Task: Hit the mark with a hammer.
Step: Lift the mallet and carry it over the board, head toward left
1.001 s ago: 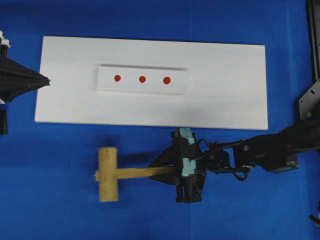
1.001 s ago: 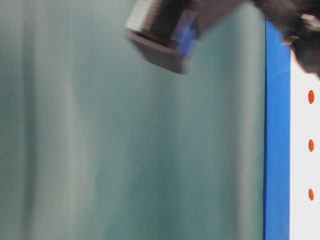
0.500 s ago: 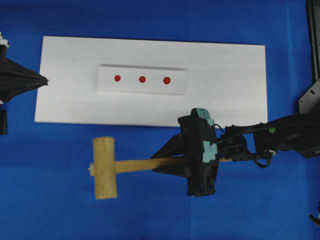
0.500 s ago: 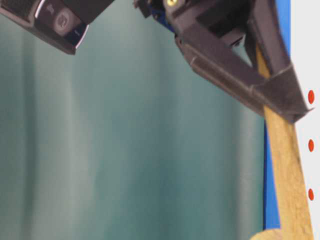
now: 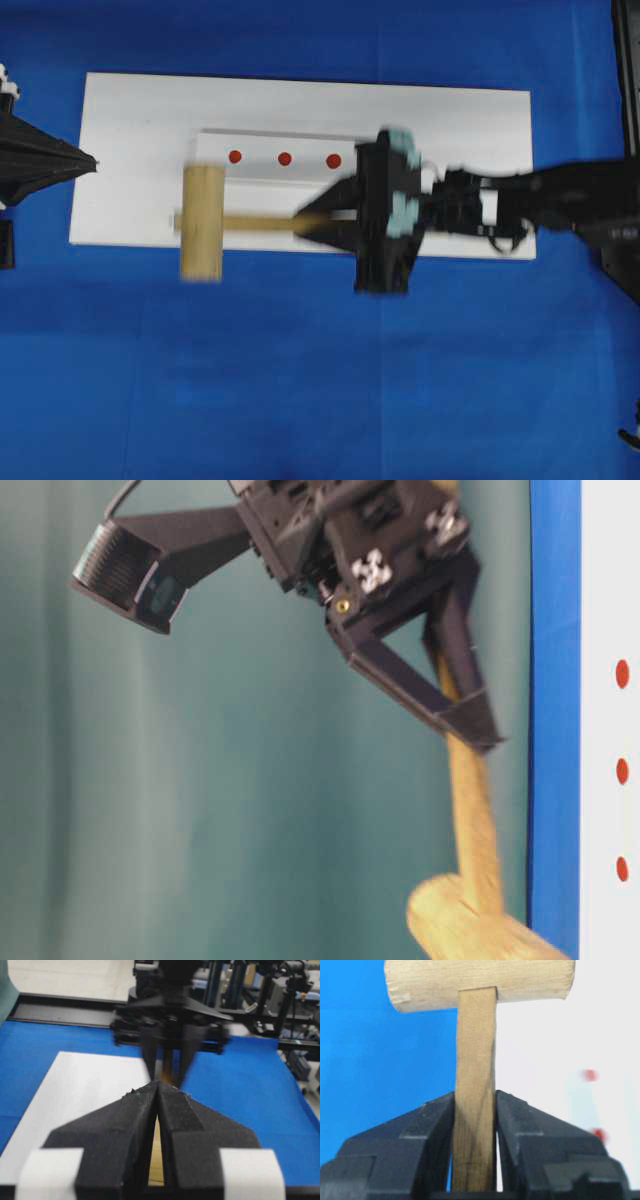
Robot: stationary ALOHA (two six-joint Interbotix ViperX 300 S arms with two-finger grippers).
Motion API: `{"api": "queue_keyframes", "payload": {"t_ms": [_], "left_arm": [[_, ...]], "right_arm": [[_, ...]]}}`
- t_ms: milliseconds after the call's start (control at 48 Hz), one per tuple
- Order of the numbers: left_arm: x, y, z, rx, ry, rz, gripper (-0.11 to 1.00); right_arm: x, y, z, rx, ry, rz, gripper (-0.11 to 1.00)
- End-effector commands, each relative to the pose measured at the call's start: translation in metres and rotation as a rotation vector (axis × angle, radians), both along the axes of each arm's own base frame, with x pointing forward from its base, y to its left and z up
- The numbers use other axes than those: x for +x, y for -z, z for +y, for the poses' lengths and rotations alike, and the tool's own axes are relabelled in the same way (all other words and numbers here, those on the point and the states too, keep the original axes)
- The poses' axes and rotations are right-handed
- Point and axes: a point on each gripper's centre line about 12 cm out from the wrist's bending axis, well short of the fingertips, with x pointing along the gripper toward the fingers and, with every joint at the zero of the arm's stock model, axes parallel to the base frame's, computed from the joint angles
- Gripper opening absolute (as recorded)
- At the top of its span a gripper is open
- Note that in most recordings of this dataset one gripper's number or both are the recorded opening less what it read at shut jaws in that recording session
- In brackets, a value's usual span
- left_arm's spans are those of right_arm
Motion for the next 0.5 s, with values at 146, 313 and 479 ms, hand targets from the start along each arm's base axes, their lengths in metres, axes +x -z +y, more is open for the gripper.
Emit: {"api": "queue_keyframes", "payload": {"t_ms": [146, 313, 479], "left_arm": [[0.002, -0.002, 0.000, -0.003, 0.000, -0.006, 0.00], [0.002, -0.002, 0.000, -0.005, 0.000, -0.006, 0.00], [0.002, -0.002, 0.000, -0.021, -0.001, -0.005, 0.00]], "right_arm": [[-0.004, -0.023, -0.034, -0.070, 0.053, -0.046, 0.10], [-0.005, -0.031, -0.034, -0.149, 0.024, -0.069, 0.10], [-0.007, -0.043, -0.043, -0.356, -0.013, -0.120, 0.10]]}}
